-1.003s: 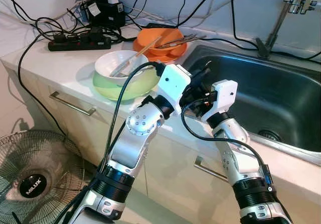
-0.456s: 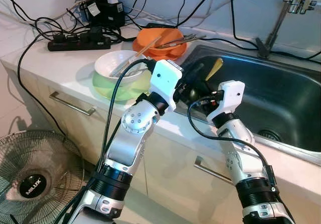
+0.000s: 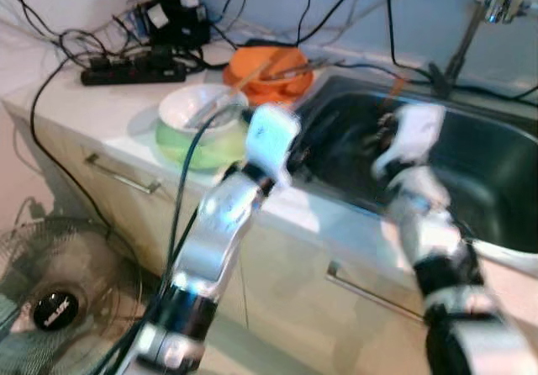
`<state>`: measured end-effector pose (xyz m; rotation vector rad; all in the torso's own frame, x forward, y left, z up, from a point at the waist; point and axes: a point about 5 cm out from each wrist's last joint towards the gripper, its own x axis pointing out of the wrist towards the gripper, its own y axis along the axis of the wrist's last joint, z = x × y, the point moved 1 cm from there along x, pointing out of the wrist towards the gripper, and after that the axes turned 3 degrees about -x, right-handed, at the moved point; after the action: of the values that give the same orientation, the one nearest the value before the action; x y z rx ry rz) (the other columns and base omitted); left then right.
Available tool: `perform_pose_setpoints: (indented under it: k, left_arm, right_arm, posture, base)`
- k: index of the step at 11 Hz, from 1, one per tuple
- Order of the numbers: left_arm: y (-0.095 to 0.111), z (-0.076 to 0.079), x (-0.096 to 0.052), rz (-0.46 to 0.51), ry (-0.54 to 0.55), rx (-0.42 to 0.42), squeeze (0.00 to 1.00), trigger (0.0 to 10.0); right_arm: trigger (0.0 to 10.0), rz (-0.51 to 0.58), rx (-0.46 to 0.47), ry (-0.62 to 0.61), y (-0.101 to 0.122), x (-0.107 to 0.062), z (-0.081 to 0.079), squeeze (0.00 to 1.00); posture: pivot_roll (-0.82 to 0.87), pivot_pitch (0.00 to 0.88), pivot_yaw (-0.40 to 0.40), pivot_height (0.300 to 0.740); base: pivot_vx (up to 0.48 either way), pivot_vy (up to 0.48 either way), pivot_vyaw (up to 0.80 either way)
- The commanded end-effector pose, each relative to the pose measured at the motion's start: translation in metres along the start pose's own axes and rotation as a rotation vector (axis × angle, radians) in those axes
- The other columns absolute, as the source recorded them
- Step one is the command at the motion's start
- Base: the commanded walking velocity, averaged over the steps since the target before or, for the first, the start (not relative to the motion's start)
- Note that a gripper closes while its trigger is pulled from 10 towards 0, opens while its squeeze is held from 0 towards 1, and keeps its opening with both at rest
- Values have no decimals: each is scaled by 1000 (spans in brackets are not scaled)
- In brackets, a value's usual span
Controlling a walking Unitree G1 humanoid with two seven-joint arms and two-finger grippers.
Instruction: Kitchen organization
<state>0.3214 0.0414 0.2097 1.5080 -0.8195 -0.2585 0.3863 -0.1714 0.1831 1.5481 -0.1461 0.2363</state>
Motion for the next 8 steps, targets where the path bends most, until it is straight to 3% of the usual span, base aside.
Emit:
perform_pose_setpoints:
  k: [1,3,4,7,8]
  left_arm:
    - [-6,-1,-3,-33,10,-5,0,10000]
    - [-27,-10,-13,-121,82,-80,0,10000]
    - [-40,-24,-17,-198,186,-98,0,10000]
    - [-50,-16,-17,-266,139,-242,0,10000]
    - [-52,-15,-17,-284,138,-246,0,10000]
  right_arm:
    - [10000,-11,-14,-9,-1,3,1,0]
    - [10000,-81,-80,-52,-3,13,11,0]
    - [10000,-102,-100,-56,-4,17,14,0]
    - [10000,-238,-129,-61,-21,16,14,0]
    - [10000,-265,-127,-64,-25,15,13,0]
  posture:
    - [160,21,16,740]
    - [165,22,16,740]
    - [167,23,15,740]
    - [173,20,14,740]
    - [174,18,13,740]
  base:
    - [0,0,0]
    - [0,0,0]
    - [0,0,0]
    - [0,0,0]
    - [0,0,0]
